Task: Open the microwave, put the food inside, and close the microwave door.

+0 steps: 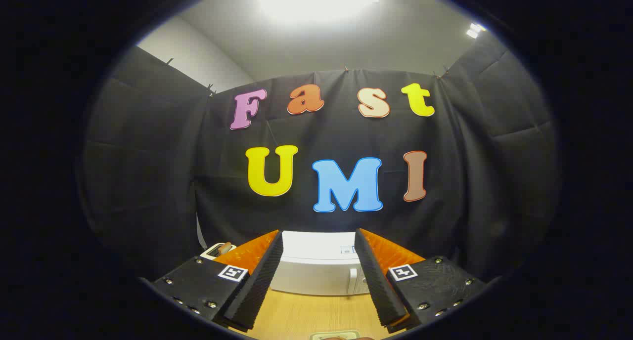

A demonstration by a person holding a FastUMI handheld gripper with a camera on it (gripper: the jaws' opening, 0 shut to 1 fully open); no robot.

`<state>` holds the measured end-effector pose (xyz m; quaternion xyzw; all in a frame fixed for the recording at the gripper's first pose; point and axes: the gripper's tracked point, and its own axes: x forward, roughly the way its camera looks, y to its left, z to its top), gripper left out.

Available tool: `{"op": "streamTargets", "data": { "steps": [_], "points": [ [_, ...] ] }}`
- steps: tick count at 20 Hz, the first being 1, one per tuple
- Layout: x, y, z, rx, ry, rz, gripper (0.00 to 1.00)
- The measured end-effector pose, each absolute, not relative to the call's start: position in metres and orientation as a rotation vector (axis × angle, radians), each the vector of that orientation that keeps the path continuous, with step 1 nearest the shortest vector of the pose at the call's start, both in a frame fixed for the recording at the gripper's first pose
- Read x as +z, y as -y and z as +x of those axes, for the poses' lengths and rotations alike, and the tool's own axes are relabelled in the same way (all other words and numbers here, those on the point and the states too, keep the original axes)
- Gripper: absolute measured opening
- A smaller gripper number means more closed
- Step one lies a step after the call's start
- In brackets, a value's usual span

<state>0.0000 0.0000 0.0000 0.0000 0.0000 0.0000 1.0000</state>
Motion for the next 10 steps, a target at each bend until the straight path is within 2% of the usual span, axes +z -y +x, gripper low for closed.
{"op": "streamTargets", "data": {
  "steps": [10],
  "points": [
    [-0.013, 0.003, 0.009, 0.008, -0.005, -0.012, 0.88]
  ]
}}
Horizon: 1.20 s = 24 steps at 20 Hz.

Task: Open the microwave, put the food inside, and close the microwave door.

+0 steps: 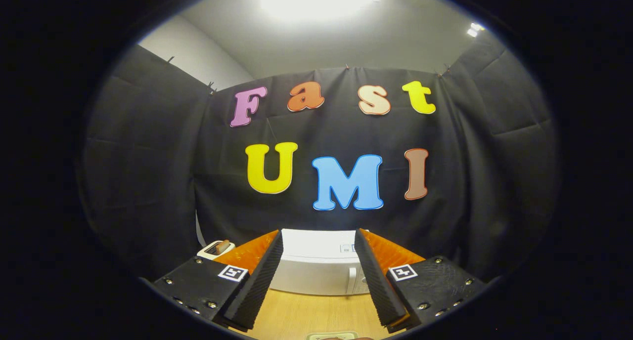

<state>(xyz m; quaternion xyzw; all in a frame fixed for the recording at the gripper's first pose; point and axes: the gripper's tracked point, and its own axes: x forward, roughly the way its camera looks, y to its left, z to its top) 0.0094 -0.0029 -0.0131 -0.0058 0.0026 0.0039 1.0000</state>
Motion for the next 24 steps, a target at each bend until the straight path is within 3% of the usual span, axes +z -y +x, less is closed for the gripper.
{"op": "streamTargets", "data": {
  "steps": [10, 24],
  "points": [
    [-0.051, 0.014, 0.036, -0.006, -0.006, -0.02, 0.88],
    [-0.242, 0.085, 0.162, -0.078, -0.111, 0.006, 0.89]
  ]
}}
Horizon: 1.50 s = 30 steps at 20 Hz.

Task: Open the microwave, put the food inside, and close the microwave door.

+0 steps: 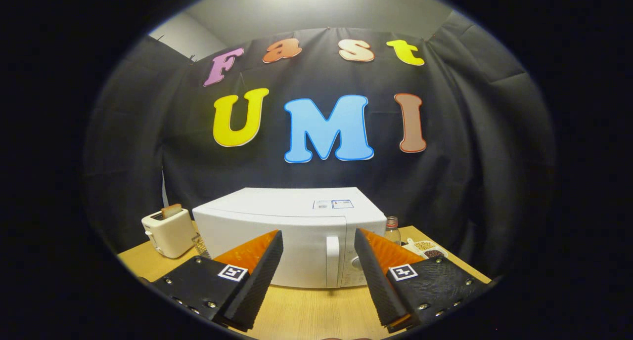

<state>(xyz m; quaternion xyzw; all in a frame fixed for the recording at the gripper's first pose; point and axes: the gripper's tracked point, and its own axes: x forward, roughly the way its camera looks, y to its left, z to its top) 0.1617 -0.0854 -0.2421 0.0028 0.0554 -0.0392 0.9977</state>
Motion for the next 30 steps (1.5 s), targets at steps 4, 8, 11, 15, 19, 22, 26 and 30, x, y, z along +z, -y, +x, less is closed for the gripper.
{"op": "streamTargets", "data": {
  "steps": [4, 8, 11, 15, 19, 22, 26, 30],
  "points": [
    [-0.287, 0.1, 0.193, -0.111, -0.118, -0.046, 0.89],
    [-0.323, 0.107, 0.221, -0.113, -0.132, -0.048, 0.88],
    [-0.342, 0.115, 0.24, -0.137, -0.127, -0.007, 0.8],
    [-0.356, 0.11, 0.254, -0.13, -0.106, 0.018, 0.53],
    [-0.36, 0.104, 0.249, -0.138, -0.069, -0.065, 0.32],
    [-0.363, 0.109, 0.257, -0.103, -0.089, -0.046, 0.21],
    [-0.365, 0.104, 0.249, -0.031, -0.135, 0.03, 0.21],
    [-0.364, 0.106, 0.246, -0.046, -0.128, 0.009, 0.21]
  ]
}}
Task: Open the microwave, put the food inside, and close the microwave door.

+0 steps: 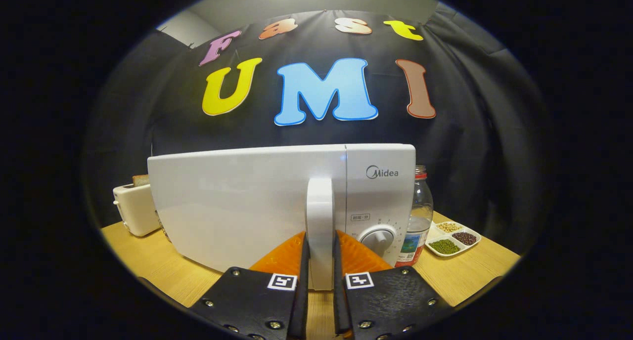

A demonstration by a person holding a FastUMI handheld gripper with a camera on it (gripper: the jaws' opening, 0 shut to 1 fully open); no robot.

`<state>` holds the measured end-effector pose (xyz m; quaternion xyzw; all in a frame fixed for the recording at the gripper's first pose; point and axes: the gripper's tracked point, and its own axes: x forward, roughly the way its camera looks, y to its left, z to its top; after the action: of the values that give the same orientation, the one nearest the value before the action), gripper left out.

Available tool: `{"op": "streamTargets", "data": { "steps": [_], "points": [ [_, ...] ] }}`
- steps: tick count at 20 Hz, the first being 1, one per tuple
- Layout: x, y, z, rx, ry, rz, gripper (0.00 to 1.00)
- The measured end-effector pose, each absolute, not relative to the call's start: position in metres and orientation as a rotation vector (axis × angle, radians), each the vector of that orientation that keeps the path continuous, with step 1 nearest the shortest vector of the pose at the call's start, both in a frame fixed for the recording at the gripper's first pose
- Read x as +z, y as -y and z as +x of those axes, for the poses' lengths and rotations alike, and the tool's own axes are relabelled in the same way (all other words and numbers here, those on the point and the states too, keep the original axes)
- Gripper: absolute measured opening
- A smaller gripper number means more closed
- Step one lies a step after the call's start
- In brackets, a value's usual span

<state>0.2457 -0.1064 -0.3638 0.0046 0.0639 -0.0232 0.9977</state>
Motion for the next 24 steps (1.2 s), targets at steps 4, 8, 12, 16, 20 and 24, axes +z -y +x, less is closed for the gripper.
{"op": "streamTargets", "data": {
  "steps": [4, 8, 12, 16, 20, 24],
  "points": [
    [-0.365, 0.103, 0.244, -0.045, -0.147, -0.001, 0.16],
    [-0.367, 0.105, 0.243, -0.069, -0.156, 0.026, 0.12],
    [-0.366, 0.098, 0.223, -0.079, -0.132, -0.057, 0.12],
    [-0.364, 0.082, 0.179, 0.022, -0.187, -0.067, 0.12],
    [-0.361, 0.053, 0.133, 0.115, -0.22, -0.068, 0.12],
    [-0.36, 0.02, 0.094, 0.176, -0.245, -0.061, 0.11]
  ]
}}
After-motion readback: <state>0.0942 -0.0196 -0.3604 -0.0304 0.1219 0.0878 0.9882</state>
